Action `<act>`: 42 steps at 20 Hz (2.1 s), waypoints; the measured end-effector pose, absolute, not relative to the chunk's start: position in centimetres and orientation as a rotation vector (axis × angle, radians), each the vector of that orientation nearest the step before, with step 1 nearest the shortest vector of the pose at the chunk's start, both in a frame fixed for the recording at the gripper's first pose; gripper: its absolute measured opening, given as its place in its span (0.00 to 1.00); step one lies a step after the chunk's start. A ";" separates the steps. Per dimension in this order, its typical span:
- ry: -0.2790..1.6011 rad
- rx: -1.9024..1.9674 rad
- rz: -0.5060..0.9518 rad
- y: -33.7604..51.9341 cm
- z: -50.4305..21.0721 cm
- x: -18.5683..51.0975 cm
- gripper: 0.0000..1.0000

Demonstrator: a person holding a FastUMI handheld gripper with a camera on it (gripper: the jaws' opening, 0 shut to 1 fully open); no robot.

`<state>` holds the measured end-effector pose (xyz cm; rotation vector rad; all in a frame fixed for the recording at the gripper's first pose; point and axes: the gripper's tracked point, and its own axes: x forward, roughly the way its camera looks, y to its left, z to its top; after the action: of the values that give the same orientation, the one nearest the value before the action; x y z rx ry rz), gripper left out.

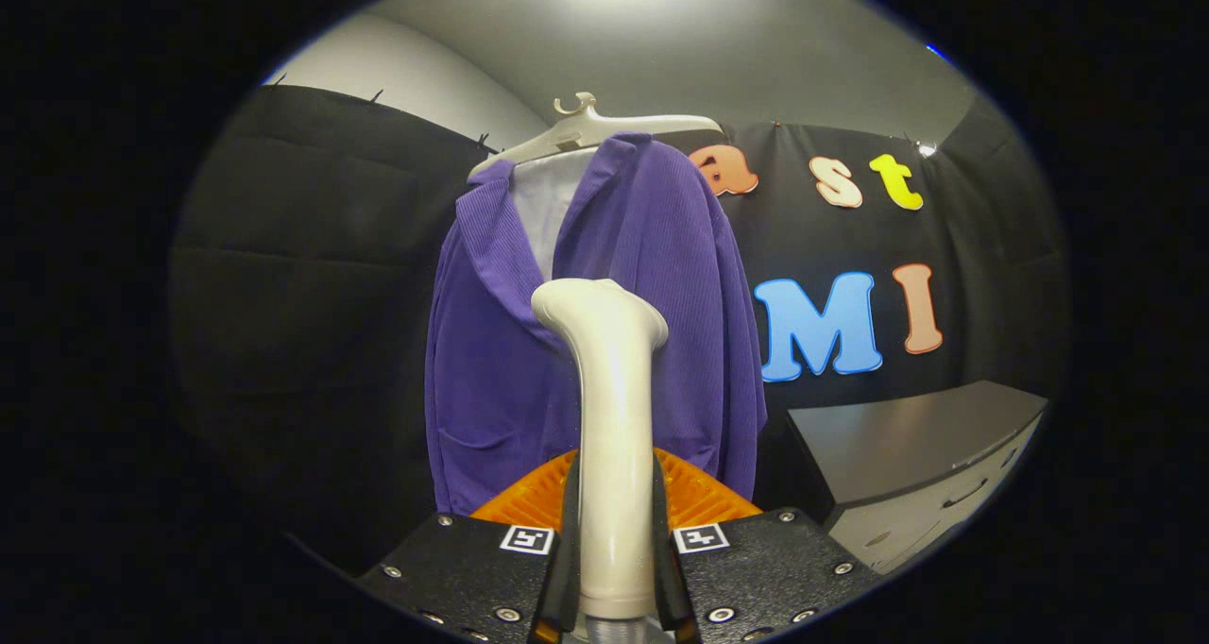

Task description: Iron the clothes twice with a garment steamer, once on the left side and once on the right side.

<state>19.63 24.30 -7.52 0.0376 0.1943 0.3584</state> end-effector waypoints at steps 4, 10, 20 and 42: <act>0.266 0.021 0.356 23.6 -11.5 18.0 0.32; 0.357 -0.004 0.345 22.8 -17.1 15.2 0.32; 0.510 -0.016 0.350 22.4 -25.6 11.0 0.32; 0.472 -0.003 0.450 23.2 -21.5 6.4 0.32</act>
<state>6.40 23.24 -21.55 -0.0034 0.4721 0.4503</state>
